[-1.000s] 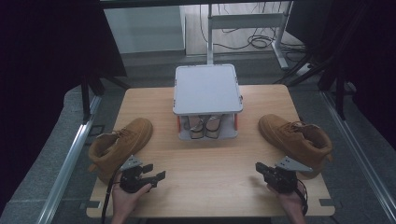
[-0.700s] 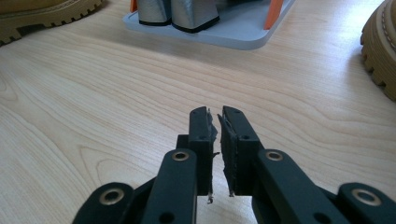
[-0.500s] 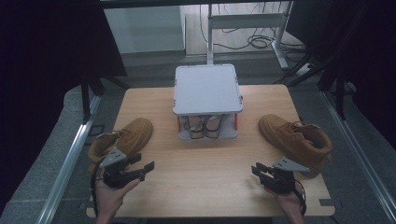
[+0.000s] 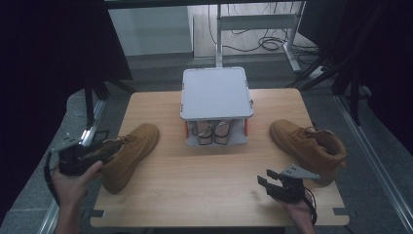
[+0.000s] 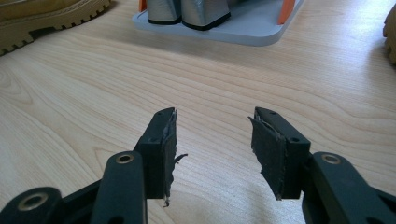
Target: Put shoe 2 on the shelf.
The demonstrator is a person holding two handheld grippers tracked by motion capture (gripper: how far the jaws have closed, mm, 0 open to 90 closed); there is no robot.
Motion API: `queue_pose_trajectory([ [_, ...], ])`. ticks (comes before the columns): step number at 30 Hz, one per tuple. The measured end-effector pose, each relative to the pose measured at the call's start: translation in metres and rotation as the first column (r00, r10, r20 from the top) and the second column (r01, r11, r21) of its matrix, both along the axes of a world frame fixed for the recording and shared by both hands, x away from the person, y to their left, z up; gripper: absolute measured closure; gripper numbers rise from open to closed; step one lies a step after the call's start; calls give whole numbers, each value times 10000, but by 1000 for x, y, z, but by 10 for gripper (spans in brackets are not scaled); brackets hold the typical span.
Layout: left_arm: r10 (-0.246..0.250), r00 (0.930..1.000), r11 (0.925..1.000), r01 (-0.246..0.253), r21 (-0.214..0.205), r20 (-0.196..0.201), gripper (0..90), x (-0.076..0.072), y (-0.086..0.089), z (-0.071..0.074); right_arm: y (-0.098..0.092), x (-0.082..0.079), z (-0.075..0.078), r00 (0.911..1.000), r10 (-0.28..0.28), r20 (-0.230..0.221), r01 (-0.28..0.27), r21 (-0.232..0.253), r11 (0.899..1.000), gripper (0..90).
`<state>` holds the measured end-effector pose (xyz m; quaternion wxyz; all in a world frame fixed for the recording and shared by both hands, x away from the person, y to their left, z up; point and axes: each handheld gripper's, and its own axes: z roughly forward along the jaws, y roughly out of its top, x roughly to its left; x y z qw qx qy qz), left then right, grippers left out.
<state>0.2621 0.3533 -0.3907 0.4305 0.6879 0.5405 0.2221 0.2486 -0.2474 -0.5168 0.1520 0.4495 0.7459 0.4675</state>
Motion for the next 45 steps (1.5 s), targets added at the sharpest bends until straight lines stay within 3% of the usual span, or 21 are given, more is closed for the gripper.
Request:
queue_pose_trajectory([
  [5, 309, 9984, 9991, -295, 298, -467, 392, 11, 20, -5, 1, 1, -1, 10000, -56, -49, 56, -4, 10000, 495],
  [13, 378, 9879, 9952, -237, 947, -1502, 429, 27, 28, -29, 2, 2, -3, 9999, -126, -78, 125, -88, 9999, 491],
  [23, 183, 9652, 9913, 166, 1309, -2609, 557, 47, 30, -38, 2, 2, -4, 9998, -163, -82, 161, -134, 9998, 490],
  [26, 101, 9549, 9894, 334, 1411, -2969, 584, 51, 27, -41, 2, 2, -4, 9998, -191, -104, 190, -127, 9997, 491],
  [28, -21, 9470, 9910, 450, 1262, -3212, 605, 53, 27, -43, 3, 2, -4, 9998, -188, -89, 187, -169, 9997, 490],
  [34, 15, 9404, 9905, 453, 1296, -3401, 717, 54, 27, -42, 2, 2, -2, 9998, -219, -4, 219, -217, 9995, 490],
  [37, 35, 9422, 9920, 390, 1200, -3351, 733, 54, 28, -43, -3, 1, 9, 9994, -263, 218, 265, -97, 9996, 491],
  [41, 49, 9438, 9930, 346, 1133, -3306, 742, 53, 28, -44, -21, -4, 39, 9958, -393, 823, 375, 238, 9990, 490],
  [45, 19, 9441, 9939, 347, 1051, -3296, 745, 53, 29, -44, -48, -1, 75, 9849, -895, 1482, 923, -121, 9957, 491],
])
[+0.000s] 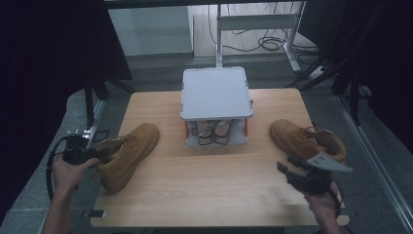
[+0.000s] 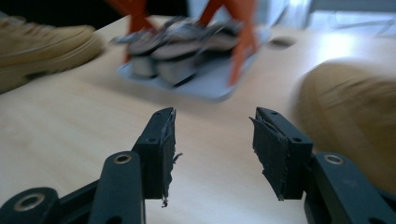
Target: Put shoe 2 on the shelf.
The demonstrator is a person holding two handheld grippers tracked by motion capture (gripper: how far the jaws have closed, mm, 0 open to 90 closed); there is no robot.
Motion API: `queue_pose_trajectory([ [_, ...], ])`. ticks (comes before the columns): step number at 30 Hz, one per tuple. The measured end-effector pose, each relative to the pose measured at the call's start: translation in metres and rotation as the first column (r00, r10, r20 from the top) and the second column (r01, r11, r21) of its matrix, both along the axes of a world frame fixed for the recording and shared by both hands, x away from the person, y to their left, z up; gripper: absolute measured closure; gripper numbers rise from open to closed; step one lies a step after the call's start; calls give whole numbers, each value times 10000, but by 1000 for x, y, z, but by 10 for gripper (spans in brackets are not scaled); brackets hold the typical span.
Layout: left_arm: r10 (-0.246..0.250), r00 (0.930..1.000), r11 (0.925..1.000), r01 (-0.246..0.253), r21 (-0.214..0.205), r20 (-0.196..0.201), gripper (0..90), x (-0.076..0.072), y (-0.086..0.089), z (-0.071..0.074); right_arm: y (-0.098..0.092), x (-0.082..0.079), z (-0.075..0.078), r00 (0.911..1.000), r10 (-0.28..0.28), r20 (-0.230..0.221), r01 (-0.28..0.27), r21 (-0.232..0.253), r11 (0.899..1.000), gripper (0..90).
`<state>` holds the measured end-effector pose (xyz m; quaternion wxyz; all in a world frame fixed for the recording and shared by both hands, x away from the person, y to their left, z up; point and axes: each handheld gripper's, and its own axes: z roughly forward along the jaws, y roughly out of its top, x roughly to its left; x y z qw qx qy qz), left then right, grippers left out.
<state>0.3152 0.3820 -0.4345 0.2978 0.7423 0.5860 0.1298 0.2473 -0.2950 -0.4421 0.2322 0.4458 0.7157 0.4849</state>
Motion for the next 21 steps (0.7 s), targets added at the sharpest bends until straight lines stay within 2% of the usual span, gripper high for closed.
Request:
queue_pose_trajectory([
  [2, 16, 10000, 10000, -16, -87, 35, 745, 0, 1, -1, -19, 4, 20, 9974, -575, 425, 585, -238, 9980, 492],
  [4, 15, 10000, 9999, -15, -156, 52, 745, -1, 1, -1, -41, 12, 37, 9899, -1262, 646, 1282, -277, 9914, 494],
  [6, 11, 10000, 9999, -10, -156, 47, 745, 0, 1, -1, -64, 25, 50, 9850, -1670, 441, 1678, -144, 9857, 492],
  [9, 32, 10000, 9999, -31, -155, 59, 745, -1, 1, -1, -91, 43, 61, 9798, -1994, 143, 1997, -302, 9794, 483],
  [12, 47, 10000, 9998, -46, -212, 58, 744, -1, 1, -1, -105, 55, 61, 9772, -2119, -151, 2111, -409, 9766, 471],
  [17, 16, 10000, 9998, -15, -176, 20, 742, 0, 1, -1, -114, 72, 53, 9735, -2012, -1086, 1930, -816, 9778, 440],
  [19, 4, 10000, 9999, -4, -153, 8, 741, 0, 1, -1, -116, 75, 49, 9695, -2181, -1120, 2069, -1038, 9728, 440],
  [21, -4, 10000, 9998, 4, -188, -2, 741, 0, 2, -1, -118, 80, 45, 9678, -2178, -1263, 2035, -1165, 9721, 439],
])
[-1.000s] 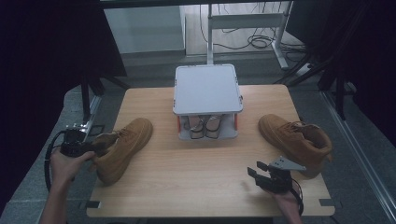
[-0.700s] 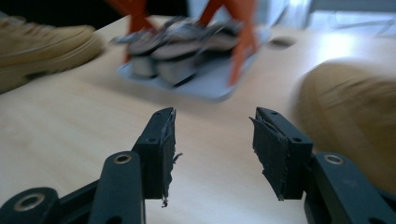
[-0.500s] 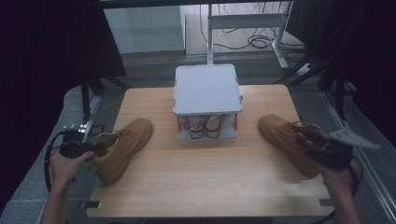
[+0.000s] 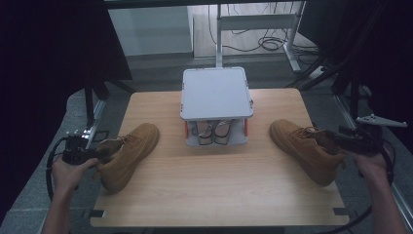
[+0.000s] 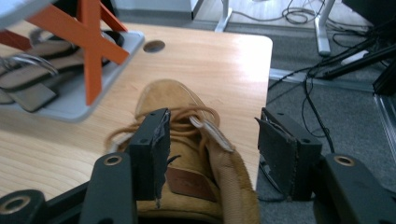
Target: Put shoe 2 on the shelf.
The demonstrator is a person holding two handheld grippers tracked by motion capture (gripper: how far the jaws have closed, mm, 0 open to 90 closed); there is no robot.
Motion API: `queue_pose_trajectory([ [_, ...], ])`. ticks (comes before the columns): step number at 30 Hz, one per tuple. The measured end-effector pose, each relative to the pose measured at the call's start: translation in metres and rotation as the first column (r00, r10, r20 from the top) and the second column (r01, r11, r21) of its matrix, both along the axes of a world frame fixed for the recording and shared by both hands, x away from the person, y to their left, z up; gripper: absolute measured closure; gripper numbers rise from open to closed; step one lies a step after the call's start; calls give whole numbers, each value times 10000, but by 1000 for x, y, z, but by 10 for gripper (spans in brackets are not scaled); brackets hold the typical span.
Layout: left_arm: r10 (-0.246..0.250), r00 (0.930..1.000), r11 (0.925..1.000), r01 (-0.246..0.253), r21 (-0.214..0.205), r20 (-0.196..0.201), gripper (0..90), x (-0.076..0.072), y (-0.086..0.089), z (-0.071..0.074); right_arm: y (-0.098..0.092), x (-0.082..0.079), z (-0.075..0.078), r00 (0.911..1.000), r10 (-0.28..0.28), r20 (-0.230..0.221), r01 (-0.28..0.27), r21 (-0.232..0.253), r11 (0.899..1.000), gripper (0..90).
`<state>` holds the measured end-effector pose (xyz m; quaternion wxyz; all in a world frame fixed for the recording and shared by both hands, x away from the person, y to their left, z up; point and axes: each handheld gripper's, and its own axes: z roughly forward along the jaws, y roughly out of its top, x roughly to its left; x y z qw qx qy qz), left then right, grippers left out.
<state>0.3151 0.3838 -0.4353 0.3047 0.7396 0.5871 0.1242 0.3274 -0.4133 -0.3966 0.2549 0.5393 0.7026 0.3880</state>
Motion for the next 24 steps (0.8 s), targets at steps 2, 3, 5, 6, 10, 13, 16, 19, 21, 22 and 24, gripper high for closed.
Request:
queue_pose_trajectory([
  [2, -10, 10000, 10000, 10, -55, -16, 740, 0, 1, 0, -2, 5, -4, 9997, 63, -243, -63, -9, 10000, 434],
  [3, -7, 10000, 10000, 7, -66, -16, 740, 0, 1, 0, -3, 8, -5, 9989, 152, -438, -153, -26, 9999, 433],
  [5, -26, 10000, 10000, 26, -57, -15, 739, 0, 1, 0, -3, 13, -10, 9971, 193, -743, -214, -284, 9994, 440],
  [6, -21, 10000, 10000, 21, -55, -13, 739, 0, 0, 0, -3, 16, -12, 9960, 179, -874, -222, -492, 9985, 447],
  [10, -37, 10000, 10000, 37, -53, -23, 738, 0, 0, 0, -4, 21, -20, 9928, 310, -1154, -379, -581, 9976, 473],
  [13, -35, 10000, 10000, 35, -64, -51, 737, 0, 1, 0, -5, 24, -23, 9907, 320, -1325, -407, -629, 9972, 487],
  [16, -37, 10000, 10000, 37, -42, -37, 736, 0, 0, 0, -7, 26, -25, 9870, 346, -1567, -428, -490, 9979, 523],
  [19, -72, 10000, 10000, 72, -20, 1, 734, 0, 0, 0, -8, 30, -27, 9802, 390, -1940, -480, -418, 9980, 555],
  [21, -73, 10000, 10000, 73, -26, -44, 731, 0, 0, 0, -8, 32, -27, 9784, 390, -2032, -505, -519, 9974, 588],
  [22, -74, 9999, 10000, 74, -25, -70, 728, 0, 0, 1, -6, 33, -28, 9756, 337, -2168, -476, -596, 9971, 602],
  [24, -88, 9999, 10000, 88, -24, -116, 718, 1, 0, 1, -5, 36, -29, 9693, 312, -2438, -478, -627, 9969, 628],
])
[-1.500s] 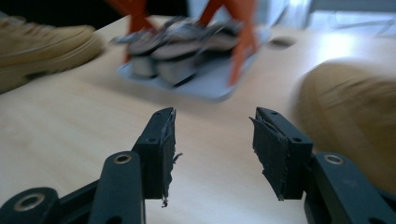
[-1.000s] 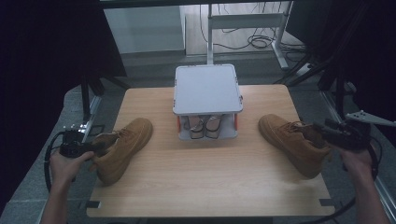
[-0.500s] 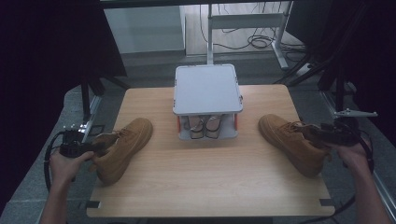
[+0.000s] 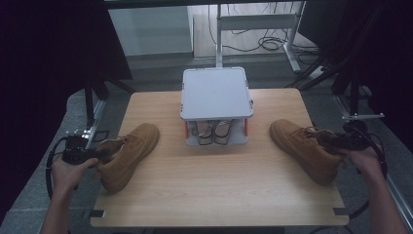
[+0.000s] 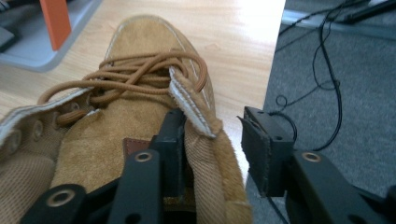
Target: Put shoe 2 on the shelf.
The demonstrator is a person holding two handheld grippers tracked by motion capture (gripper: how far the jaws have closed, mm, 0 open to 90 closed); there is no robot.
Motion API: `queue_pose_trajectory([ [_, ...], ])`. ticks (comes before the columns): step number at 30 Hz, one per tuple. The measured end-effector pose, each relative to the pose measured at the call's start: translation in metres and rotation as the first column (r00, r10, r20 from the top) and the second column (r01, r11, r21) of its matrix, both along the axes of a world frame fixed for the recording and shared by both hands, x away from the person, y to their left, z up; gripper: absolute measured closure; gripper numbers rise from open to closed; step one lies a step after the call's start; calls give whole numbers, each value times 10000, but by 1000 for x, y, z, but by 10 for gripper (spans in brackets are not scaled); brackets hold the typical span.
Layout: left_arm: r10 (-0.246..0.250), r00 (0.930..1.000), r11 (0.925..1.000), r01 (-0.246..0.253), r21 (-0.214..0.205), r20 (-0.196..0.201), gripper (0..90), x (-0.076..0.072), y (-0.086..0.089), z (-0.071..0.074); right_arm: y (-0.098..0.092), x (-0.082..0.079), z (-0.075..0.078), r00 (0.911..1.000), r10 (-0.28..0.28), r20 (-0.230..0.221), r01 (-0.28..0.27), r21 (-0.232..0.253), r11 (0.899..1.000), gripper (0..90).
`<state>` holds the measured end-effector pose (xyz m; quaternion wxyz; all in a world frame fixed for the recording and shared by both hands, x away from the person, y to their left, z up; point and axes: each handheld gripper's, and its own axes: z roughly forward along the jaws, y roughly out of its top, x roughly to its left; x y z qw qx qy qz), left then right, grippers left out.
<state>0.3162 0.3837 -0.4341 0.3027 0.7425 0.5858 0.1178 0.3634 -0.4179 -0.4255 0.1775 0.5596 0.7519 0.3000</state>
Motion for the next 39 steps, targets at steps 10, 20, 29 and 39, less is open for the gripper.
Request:
queue_pose_trajectory([
  [10, -32, 9993, 10000, 33, 26, -371, 639, 5, 0, 0, 7, 4, -2, 9994, -3, -342, -9, -370, 9993, 748],
  [20, 24, 9988, 9982, 6, 603, -482, 756, 6, -8, 2, 5, 2, -3, 9999, -81, -144, 83, 172, 9998, 779],
  [29, 35, 9992, 9994, -50, 353, 399, 774, -3, -19, 9, 15, -8, 0, 9985, -2, 543, 4, -39, 10000, 798],
  [39, -234, 9900, 9985, 163, 526, 1391, 776, -8, -37, 31, 23, -20, 11, 9886, 164, 1500, -168, 13, 9999, 807],
])
